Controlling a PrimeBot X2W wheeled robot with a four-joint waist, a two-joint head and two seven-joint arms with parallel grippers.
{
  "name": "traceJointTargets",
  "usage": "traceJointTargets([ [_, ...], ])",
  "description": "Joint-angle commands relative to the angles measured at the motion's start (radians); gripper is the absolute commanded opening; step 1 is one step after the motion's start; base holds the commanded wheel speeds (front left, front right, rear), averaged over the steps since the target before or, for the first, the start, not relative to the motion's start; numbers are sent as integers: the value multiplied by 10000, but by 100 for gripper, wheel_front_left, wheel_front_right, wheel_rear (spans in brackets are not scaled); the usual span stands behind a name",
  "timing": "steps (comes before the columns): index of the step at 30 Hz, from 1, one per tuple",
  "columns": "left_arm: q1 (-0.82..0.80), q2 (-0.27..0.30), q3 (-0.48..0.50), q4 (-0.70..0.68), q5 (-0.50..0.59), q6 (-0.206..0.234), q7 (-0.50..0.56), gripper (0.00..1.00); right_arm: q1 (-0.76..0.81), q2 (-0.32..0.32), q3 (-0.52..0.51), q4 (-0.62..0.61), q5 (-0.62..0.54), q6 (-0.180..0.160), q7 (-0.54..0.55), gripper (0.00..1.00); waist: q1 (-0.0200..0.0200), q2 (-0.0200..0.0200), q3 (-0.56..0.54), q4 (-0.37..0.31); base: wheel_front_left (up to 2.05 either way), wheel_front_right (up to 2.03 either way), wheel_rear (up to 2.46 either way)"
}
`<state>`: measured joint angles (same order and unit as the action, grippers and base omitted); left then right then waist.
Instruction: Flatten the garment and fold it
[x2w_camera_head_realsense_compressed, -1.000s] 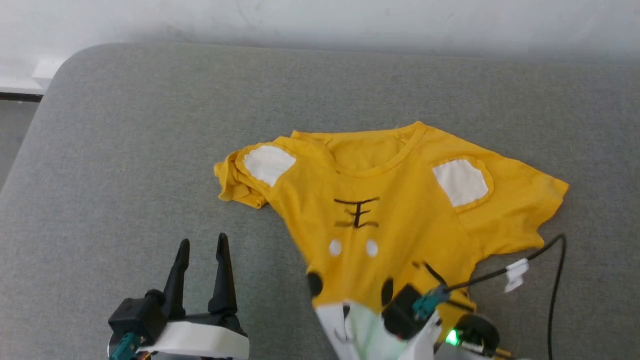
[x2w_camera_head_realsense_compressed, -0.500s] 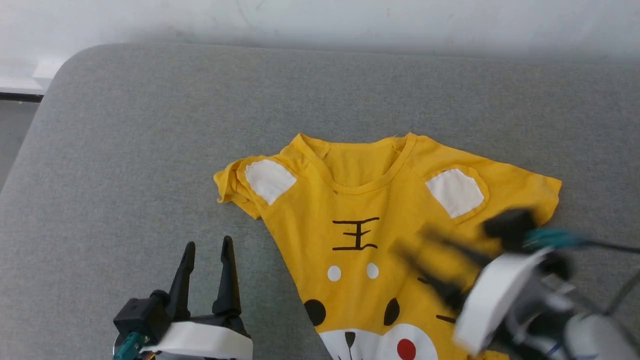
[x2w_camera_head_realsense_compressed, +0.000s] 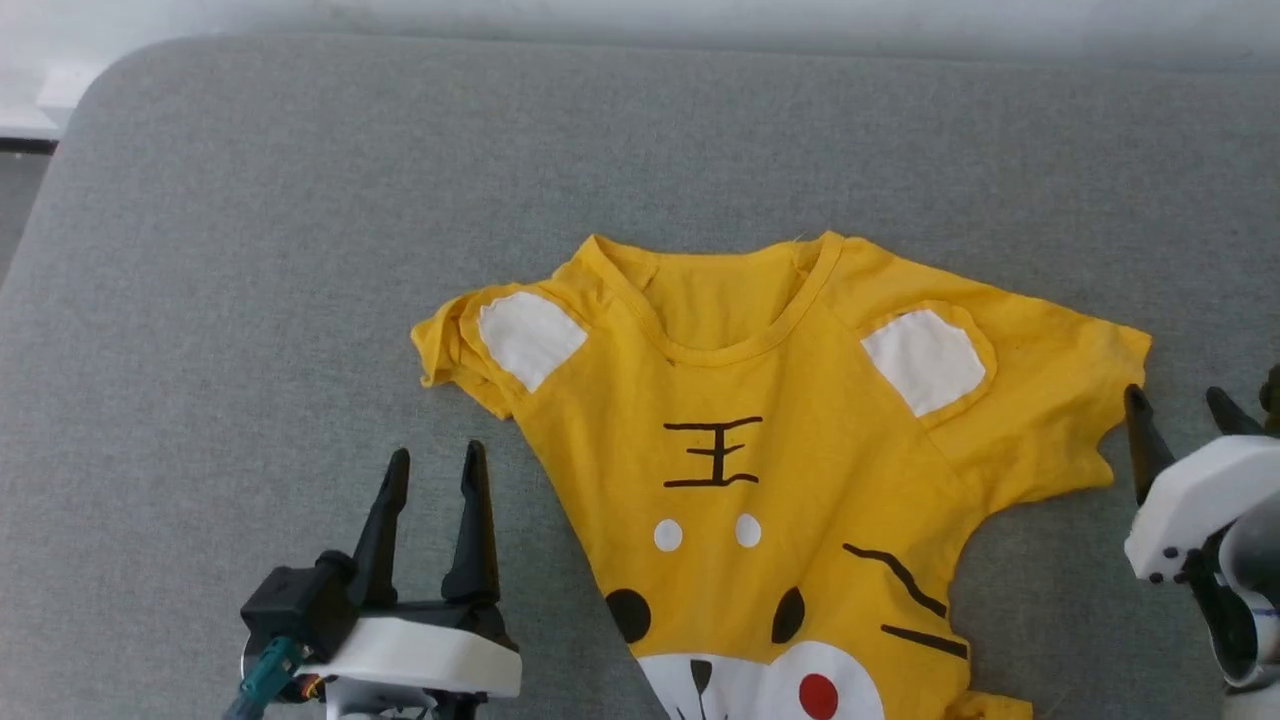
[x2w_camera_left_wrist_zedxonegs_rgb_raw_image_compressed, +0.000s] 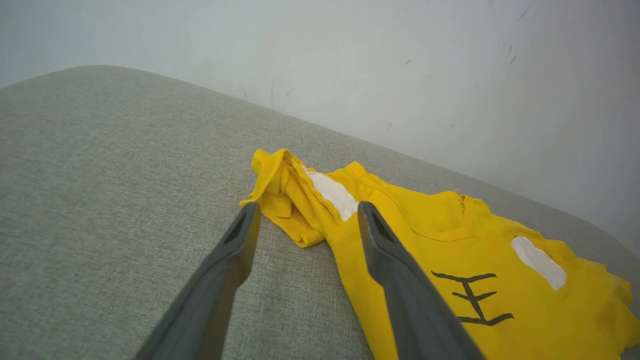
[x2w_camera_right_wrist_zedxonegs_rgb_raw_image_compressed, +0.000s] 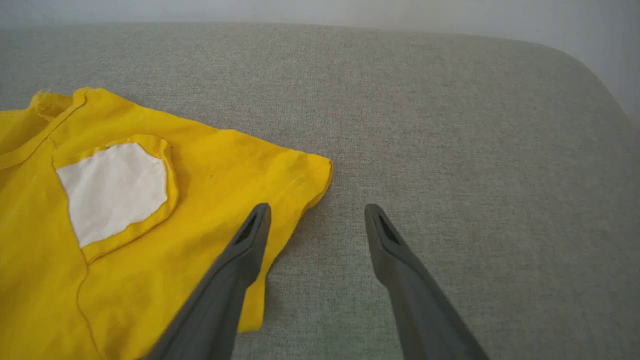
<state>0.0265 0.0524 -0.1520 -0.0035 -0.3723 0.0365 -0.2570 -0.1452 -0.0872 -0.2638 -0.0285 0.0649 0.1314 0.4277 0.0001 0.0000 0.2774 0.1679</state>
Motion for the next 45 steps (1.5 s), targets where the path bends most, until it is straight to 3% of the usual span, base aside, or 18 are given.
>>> traceJointTargets([
  [1, -190, -22, -44, 27, 52, -32, -47, 100, -366, 108, -61, 218, -88, -7, 4, 100, -1, 0, 196, 86, 0, 0, 0],
  [8, -439, -22, -139, 103, 73, -15, -47, 100, -1051, 298, -203, 1474, -169, -7, 212, 100, -1, 0, 436, 244, 0, 0, 0],
  [9, -467, -22, -141, 105, 70, -3, -47, 100, -1128, 319, -246, 1703, -151, -7, 350, 83, -1, 0, 467, 266, 0, 0, 0],
  [10, -492, -22, -145, 105, 66, 9, -47, 100, -1203, 334, -257, 1890, -138, -7, 443, 35, -1, 0, 486, 284, 0, 0, 0],
  [11, -515, -22, -156, 106, 61, 18, -47, 100, -1281, 344, -283, 2020, -123, -7, 446, 0, -1, 0, 509, 305, 0, 0, 0],
  [18, -533, -22, -93, 83, 0, 120, -47, 100, -1849, 306, -562, 1943, -164, -7, 28, 0, -1, 0, 501, 211, 0, 0, 0],
  [29, -486, -22, -202, 170, -48, 112, -47, 100, -1267, -1525, -3330, 1372, -1443, -7, -675, 0, -1, 0, 409, 231, 0, 0, 0],
  [30, -485, -22, -192, 179, -30, 102, -47, 100, -1215, -1596, -3483, 1459, -1572, -7, -854, 15, -1, 0, 420, 227, 0, 0, 0],
  [31, -484, -22, -178, 185, -14, 91, -47, 100, -1182, -1620, -3577, 1569, -1680, -7, -1050, 51, -1, 0, 425, 214, 0, 0, 0],
  [32, -484, -22, -162, 189, 7, 81, -47, 100, -1170, -1599, -3607, 1697, -1738, -7, -1225, 100, -1, 0, 429, 196, 0, 0, 0],
  [38, -488, -22, -77, 202, 176, 13, -47, 100, -1419, -913, -3054, 1877, -1232, -7, -2086, 100, -1, 0, 343, -24, 0, 0, 0],
  [45, -361, -22, -66, 218, 242, -29, -47, 100, -396, 75, -1457, -423, -122, -7, -3617, 100, -1, 0, 18, -285, 0, 0, 0],
])
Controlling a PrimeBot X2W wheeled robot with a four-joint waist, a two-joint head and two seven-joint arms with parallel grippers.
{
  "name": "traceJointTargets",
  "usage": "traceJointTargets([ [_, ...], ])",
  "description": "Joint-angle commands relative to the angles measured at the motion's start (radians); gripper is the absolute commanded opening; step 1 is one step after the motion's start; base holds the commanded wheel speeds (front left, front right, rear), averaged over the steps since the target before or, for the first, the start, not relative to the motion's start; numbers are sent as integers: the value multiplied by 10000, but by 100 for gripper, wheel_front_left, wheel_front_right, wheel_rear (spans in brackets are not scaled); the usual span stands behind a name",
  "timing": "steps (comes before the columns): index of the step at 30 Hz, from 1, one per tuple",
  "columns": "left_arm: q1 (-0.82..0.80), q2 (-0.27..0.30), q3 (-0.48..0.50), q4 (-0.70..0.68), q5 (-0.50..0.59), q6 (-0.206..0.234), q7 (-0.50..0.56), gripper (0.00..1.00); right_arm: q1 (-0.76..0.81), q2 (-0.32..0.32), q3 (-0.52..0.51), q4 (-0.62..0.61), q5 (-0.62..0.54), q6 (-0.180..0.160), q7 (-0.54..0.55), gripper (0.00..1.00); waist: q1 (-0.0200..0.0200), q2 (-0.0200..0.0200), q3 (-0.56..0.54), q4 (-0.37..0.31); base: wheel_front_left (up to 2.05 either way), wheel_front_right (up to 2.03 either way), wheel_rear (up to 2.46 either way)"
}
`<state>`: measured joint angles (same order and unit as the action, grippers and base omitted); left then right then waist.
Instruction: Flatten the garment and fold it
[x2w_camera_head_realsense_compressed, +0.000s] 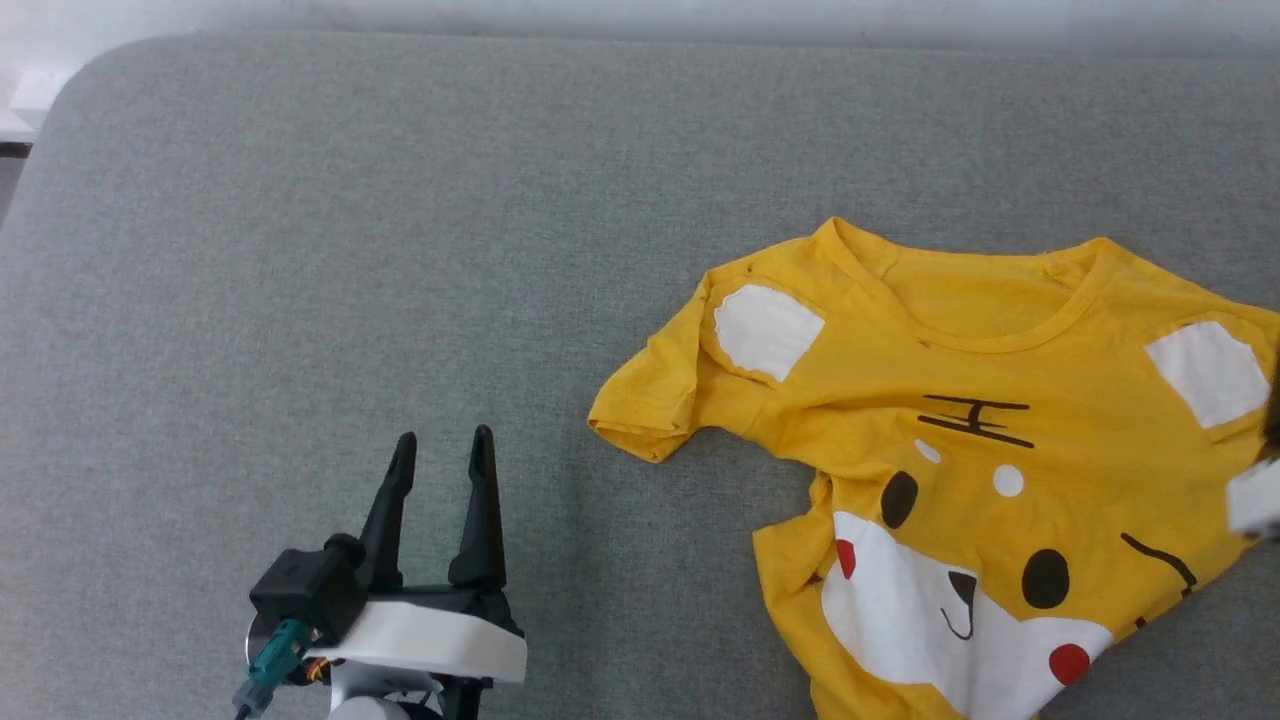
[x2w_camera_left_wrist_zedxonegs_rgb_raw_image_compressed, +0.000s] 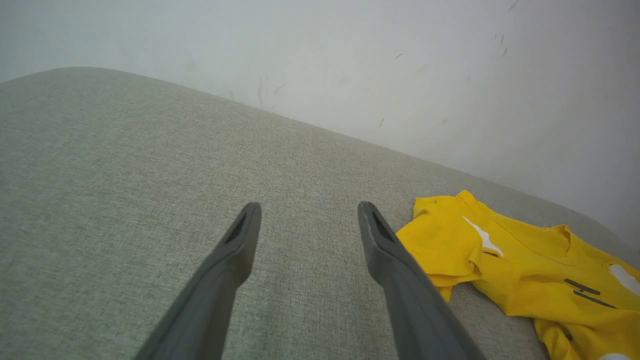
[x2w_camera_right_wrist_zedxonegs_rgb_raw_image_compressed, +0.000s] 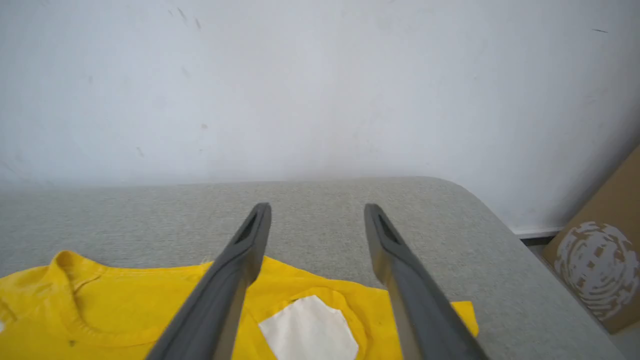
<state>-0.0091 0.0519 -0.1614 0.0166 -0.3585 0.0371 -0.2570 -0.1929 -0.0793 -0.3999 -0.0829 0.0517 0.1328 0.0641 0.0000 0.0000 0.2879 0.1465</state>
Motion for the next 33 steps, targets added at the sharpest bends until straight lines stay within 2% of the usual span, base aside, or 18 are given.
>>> traceJointTargets([
  [1, 35, -16, 28, 15, 107, -37, -47, 100, 434, 94, 176, -252, 96, -21, -186, 100, 0, 0, -121, -95, 0, 0, 0],
  [5, 209, -3, 3, -33, 314, -45, -47, 100, 1848, 277, 748, -1098, 677, -21, -828, 100, 0, 0, -236, -189, 0, 0, 0],
  [8, 293, 42, -37, -181, 562, 10, -47, 100, 2555, 285, 966, -973, 1540, -21, -1212, 100, 0, 0, -292, -293, 0, 0, 0],
  [12, 92, 298, -557, -411, 1120, -153, 160, 100, 2944, 288, 1257, -878, 1754, -21, -1424, 100, 0, 0, -331, -451, 0, 0, 0],
  [20, -1459, 519, -2029, -293, 1764, -1009, 2098, 100, 2705, 289, 1284, -903, 1608, -21, -1333, 100, 0, 0, -251, -517, 0, 0, 0],
  [24, -2215, 551, -2662, 287, 2034, -1215, 3429, 100, 2631, 289, 1466, -857, 1717, -21, -1244, 100, 0, 0, -27, -596, 0, 0, 0],
  [28, -2718, 581, -2932, 742, 2442, -1077, 4140, 100, 2501, 290, 1623, -759, 1809, -21, -1266, 100, 0, 0, 261, -758, 0, 0, 0],
  [33, -3010, 552, -2747, 1229, 2714, -488, 4315, 100, 2346, 290, 1649, -626, 1861, -21, -1369, 100, 0, 0, 542, -984, 0, 0, 0],
])
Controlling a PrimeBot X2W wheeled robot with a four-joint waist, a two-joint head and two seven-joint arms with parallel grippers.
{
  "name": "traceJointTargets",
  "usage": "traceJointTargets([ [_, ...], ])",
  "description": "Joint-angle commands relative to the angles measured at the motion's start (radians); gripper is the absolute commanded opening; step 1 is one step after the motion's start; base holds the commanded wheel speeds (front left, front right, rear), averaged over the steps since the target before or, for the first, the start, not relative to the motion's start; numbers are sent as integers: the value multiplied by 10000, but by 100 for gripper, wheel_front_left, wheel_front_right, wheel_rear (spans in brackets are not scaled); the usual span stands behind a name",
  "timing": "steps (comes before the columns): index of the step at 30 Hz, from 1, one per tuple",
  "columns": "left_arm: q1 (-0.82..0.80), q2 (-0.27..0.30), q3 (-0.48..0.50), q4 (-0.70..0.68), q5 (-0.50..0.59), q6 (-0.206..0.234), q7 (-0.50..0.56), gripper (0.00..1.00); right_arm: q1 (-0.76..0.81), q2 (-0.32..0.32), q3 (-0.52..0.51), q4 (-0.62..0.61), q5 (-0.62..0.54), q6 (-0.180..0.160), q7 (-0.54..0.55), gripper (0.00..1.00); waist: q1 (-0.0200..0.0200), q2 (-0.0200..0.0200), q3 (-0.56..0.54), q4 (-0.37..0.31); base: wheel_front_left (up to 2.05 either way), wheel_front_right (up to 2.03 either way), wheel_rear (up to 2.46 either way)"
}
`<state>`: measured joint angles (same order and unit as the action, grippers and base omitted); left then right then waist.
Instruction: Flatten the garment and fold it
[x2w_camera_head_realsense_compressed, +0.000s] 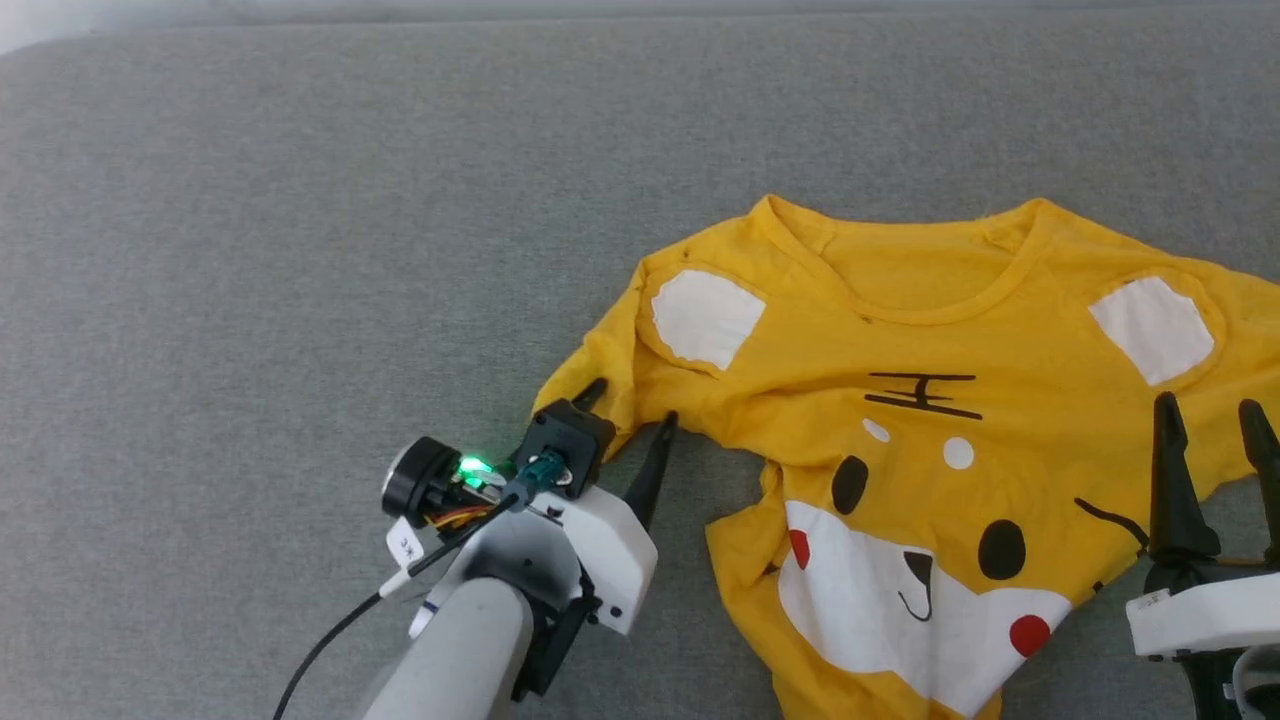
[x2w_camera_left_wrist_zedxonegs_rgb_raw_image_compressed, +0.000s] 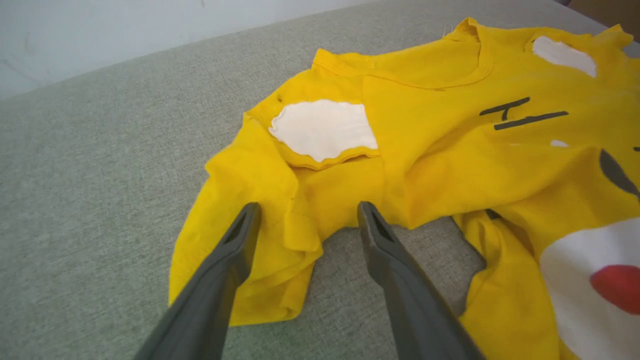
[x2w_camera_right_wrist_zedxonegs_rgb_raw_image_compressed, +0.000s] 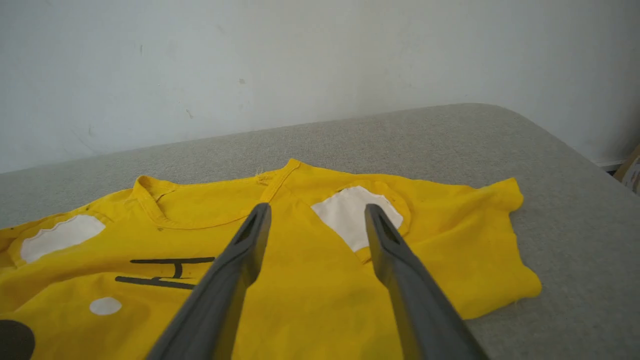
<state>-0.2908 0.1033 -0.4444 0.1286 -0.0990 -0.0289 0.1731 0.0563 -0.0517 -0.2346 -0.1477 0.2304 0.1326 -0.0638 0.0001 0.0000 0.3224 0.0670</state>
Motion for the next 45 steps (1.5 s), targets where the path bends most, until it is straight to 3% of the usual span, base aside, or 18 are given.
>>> traceJointTargets([
  [1, -232, 39, 133, 180, 147, 271, 4, 100, -171, 14, -14, 43, 79, -19, -108, 100, -1, 0, 236, -223, 0, 0, 0],
  [2, -268, 46, 179, 246, 160, 348, -1, 100, -196, 14, -28, 62, 84, -19, -125, 100, -1, 0, 275, -253, 0, 0, 0],
  [3, -305, 46, 259, 286, 147, 440, -41, 50, -223, 14, -38, 81, 93, -19, -141, 100, -1, 0, 308, -283, 0, 0, 0],
  [4, -305, 46, 259, 286, 147, 440, -41, 50, -223, 14, -38, 81, 93, -19, -141, 100, -1, 0, 308, -283, 0, 0, 0],
  [5, -339, 35, 357, 294, 112, 540, -121, 15, -245, 14, -46, 101, 101, -19, -159, 100, -1, 0, 323, -303, 0, 0, 0],
  [6, -365, 36, 439, 288, 77, 611, -172, 0, -263, 14, -57, 120, 113, -19, -175, 100, -1, 0, 338, -322, 0, 0, 0],
  [13, -594, 71, 1289, -514, -841, 725, -237, 0, -338, 14, -149, 195, 160, -19, -220, 100, -1, 0, 376, -310, 0, 0, 0],
  [18, -766, 543, 1897, -1296, -1206, 740, 239, 0, -413, 14, -128, 174, 209, -19, -182, 100, -1, 0, 399, -308, 0, 0, 0],
  [23, -891, 1446, 2178, -1355, -1039, 560, 839, 0, -424, 14, -99, 178, 236, -19, -114, 100, -1, 0, 528, -351, 0, 0, 0],
  [24, -956, 1565, 2294, -1247, -973, 637, 804, 54, -432, 14, -97, 175, 234, -19, -96, 100, -1, 0, 581, -366, 0, 0, 0],
  [25, -1046, 1673, 2423, -1101, -890, 731, 666, 100, -451, 14, -89, 170, 231, -19, -80, 100, -1, 0, 641, -392, 0, 0, 0],
  [27, -1164, 1803, 2497, -746, -733, 834, 464, 100, -494, 14, -57, 170, 225, -19, -51, 100, -1, 0, 738, -444, 0, 0, 0],
  [37, -1265, 1250, 2497, 79, -949, 1176, -412, 100, -518, 14, -81, 195, 194, -19, 47, 100, -1, 0, 797, -473, 0, 0, 0],
  [42, -815, 838, 2278, -969, -835, 1535, -1068, 100, -455, 14, -33, 230, 189, -19, 103, 100, -1, 0, 531, -419, 0, 0, 0],
  [45, 62, 496, 2044, -1861, -1135, 1608, -917, 100, -403, 14, 5, 247, 226, -19, 118, 100, -1, 0, 384, -414, 0, 0, 0],
])
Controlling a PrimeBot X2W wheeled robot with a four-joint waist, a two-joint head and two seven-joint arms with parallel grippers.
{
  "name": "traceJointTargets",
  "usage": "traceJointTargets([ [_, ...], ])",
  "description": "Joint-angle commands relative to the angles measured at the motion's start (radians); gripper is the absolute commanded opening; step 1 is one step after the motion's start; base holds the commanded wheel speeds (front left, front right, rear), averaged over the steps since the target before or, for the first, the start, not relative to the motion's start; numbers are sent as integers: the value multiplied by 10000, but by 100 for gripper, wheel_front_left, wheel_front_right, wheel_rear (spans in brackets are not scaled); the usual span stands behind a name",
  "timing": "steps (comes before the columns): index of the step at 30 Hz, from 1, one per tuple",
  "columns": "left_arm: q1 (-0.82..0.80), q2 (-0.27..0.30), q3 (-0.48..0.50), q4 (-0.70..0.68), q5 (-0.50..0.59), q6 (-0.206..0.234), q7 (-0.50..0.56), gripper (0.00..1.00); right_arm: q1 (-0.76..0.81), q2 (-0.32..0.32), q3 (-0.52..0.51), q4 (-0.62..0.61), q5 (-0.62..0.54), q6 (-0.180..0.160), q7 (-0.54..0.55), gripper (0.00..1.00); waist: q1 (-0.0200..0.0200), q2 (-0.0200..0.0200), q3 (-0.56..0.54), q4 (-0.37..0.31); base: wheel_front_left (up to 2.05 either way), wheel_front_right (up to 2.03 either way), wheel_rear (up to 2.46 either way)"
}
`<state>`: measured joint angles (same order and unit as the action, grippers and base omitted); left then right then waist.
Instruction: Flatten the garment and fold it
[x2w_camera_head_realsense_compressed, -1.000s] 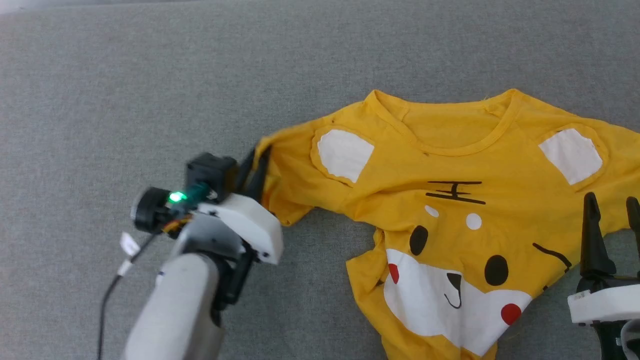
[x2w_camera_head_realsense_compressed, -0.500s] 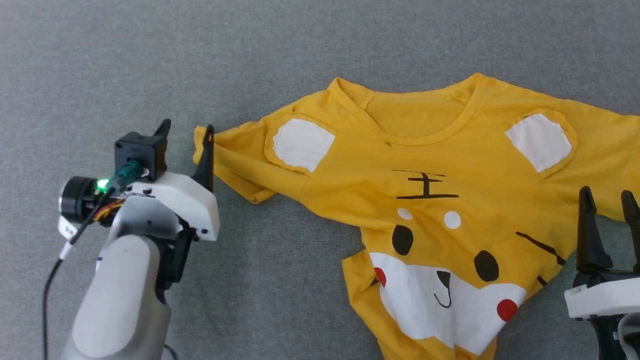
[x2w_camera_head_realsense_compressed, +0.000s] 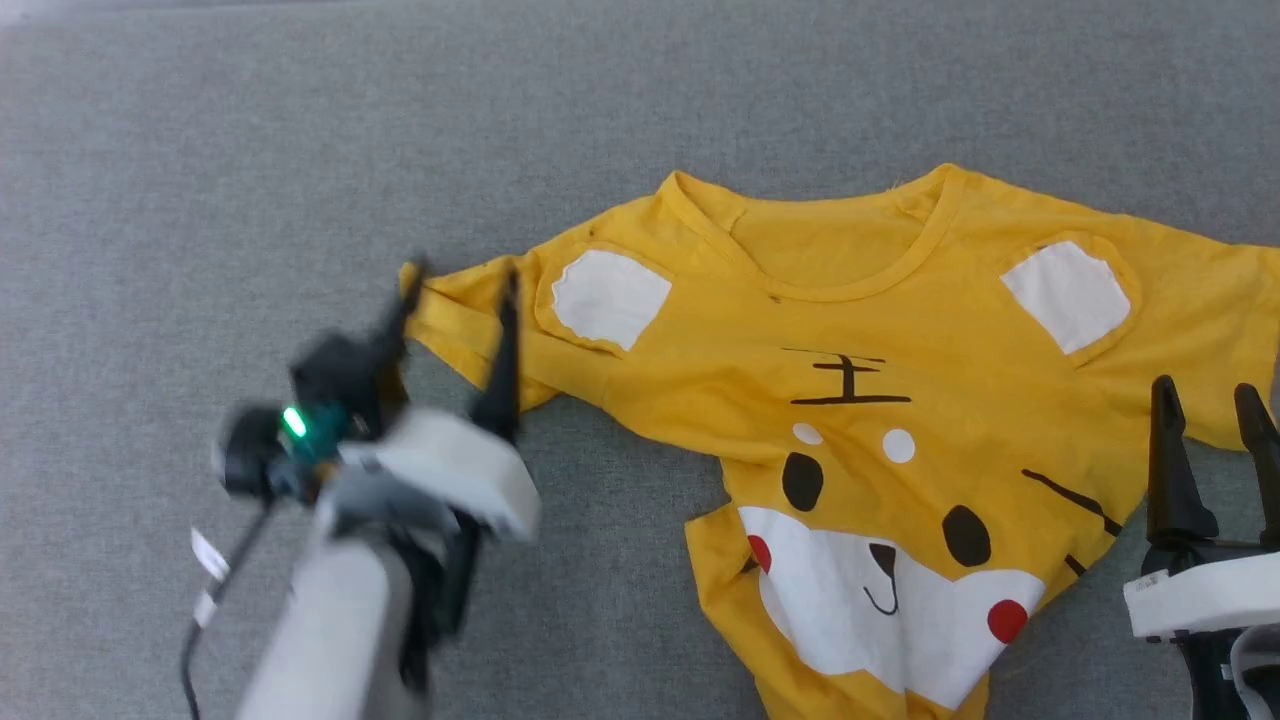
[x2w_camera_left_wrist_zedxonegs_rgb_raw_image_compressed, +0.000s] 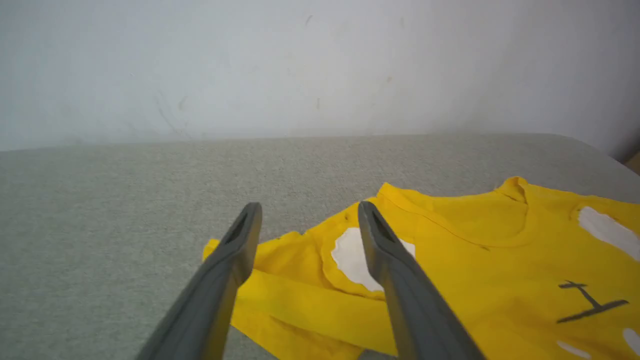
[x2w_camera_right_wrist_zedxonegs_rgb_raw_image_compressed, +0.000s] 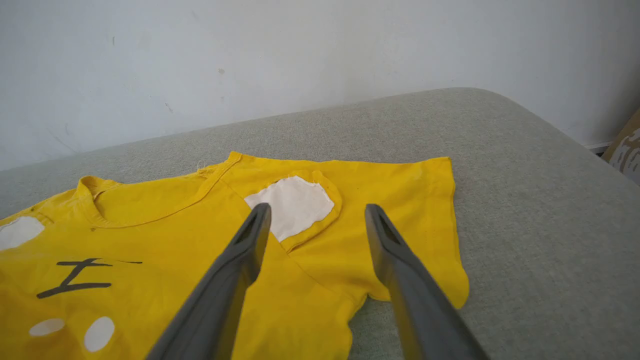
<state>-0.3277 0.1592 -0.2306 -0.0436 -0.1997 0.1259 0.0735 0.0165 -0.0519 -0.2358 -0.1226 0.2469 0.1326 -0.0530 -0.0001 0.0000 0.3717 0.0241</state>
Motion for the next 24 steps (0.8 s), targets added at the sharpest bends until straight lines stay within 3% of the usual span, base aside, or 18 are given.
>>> traceJointTargets([
  [1, 795, -131, -245, -391, -276, -10, 284, 100, 16, 16, 14, 2, 69, -19, 17, 100, 1, 0, -152, 20, 0, 0, 0],
  [11, 3403, -193, -1744, -2301, -909, -304, 2307, 100, 214, 16, -117, -8, 110, -19, 101, 100, 1, 0, -449, 211, 0, 0, 0],
  [24, 3199, -485, -2924, -1559, -852, -517, 3274, 100, 277, 16, 70, 22, 94, -19, 196, 100, 1, 0, -535, 288, 0, 0, 0],
])
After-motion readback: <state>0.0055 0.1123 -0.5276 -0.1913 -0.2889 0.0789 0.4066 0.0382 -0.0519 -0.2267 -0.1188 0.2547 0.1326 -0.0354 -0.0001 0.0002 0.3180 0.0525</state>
